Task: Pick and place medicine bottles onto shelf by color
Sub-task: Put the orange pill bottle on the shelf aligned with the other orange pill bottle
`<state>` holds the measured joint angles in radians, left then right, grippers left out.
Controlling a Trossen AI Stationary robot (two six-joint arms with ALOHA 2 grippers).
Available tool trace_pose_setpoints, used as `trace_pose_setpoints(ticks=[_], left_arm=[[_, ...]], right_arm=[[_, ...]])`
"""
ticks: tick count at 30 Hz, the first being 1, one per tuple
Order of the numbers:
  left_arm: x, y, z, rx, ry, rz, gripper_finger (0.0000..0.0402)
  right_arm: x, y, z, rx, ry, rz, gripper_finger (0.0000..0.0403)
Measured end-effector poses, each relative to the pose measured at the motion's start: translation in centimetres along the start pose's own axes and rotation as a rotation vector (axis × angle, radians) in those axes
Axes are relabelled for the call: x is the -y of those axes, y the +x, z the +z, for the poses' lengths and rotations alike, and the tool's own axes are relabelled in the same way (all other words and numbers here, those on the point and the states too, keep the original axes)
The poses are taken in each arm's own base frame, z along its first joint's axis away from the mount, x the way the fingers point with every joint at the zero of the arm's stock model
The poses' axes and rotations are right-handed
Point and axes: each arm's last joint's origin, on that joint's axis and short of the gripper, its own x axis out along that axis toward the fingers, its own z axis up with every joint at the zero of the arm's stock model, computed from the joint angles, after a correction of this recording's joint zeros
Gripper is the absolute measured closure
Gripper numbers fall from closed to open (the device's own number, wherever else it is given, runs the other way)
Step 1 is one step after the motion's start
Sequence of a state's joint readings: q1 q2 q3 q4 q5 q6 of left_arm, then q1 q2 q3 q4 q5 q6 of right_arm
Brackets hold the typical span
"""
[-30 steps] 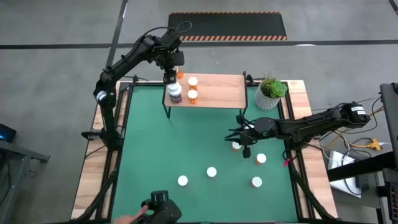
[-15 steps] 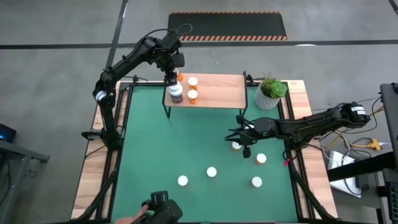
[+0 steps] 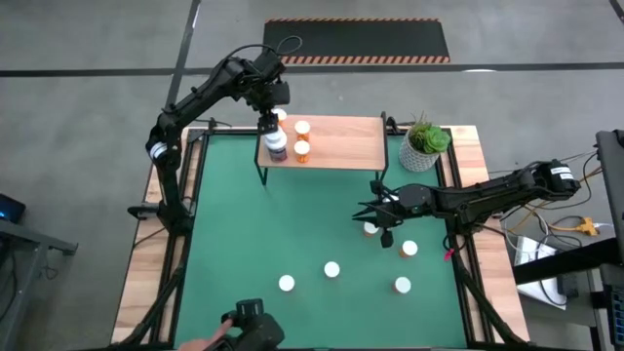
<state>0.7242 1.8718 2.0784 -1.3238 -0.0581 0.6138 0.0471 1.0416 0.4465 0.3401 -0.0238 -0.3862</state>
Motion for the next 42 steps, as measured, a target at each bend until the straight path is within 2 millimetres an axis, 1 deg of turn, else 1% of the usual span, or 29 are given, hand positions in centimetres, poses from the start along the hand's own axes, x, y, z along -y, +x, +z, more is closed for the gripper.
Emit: trace_pose_setpoints(ticks=[6,10,13,16,19,22,25,28,31,33,35,37,39,42], left_arm=[[0.1,-0.8,-0.2,0.007,0.014,0.018,0.0159],[0.2,-2.3,-0.6,0.034,0.026,0.038,0.0159],[0.7,-3.8,-0.8,0.064,0.031,0.054,0.0159],[1.6,-5.9,-1.1,0.12,0.002,0.065,0.0159],[2.6,-7.7,-1.5,0.177,-0.063,0.078,0.0159],[3.4,-8.4,-2.2,0.216,-0.081,0.087,0.0159],[4.1,-8.4,-3.3,0.259,-0.086,0.112,0.016],[5.0,-8.1,-4.8,0.297,-0.091,0.139,0.0172],[5.9,-7.7,-6.2,0.365,-0.086,0.186,0.0199],[6.3,-7.3,-6.9,0.437,-0.087,0.231,0.0223],[6.7,-6.7,-7.5,0.503,-0.091,0.273,0.0247],[7.2,-5.8,-8.2,0.516,-0.071,0.296,0.0272],[7.6,-5.1,-8.8,0.502,-0.053,0.335,0.0295],[7.8,-4.5,-9.5,0.489,-0.046,0.382,0.0326]], right_arm=[[0.0,0.0,0.0,0.0,0.0,0.0,0.0385],[0.0,0.0,0.0,0.001,0.001,0.0,0.0385],[0.3,0.0,0.6,0.008,0.033,-0.027,0.0385],[1.0,0.1,1.8,0.01,0.054,-0.091,0.0385],[1.8,0.1,3.7,-0.04,0.042,-0.095,0.0385],[3.0,-0.3,5.8,-0.083,0.037,-0.089,0.0385],[4.4,-0.9,7.8,-0.112,0.038,-0.102,0.0385],[6.2,-1.8,9.4,-0.133,0.035,-0.134,0.0385],[8.5,-2.7,10.7,-0.152,0.047,-0.192,0.0385],[10.5,-3.3,11.5,-0.166,0.056,-0.246,0.0385],[12.7,-3.6,12.3,-0.18,0.072,-0.296,0.0385],[15.1,-3.6,12.9,-0.195,0.09,-0.337,0.0385],[17.8,-3.4,13.3,-0.194,0.121,-0.341,0.0385],[21.8,-2.8,13.5,-0.189,0.205,-0.31,0.0385]])
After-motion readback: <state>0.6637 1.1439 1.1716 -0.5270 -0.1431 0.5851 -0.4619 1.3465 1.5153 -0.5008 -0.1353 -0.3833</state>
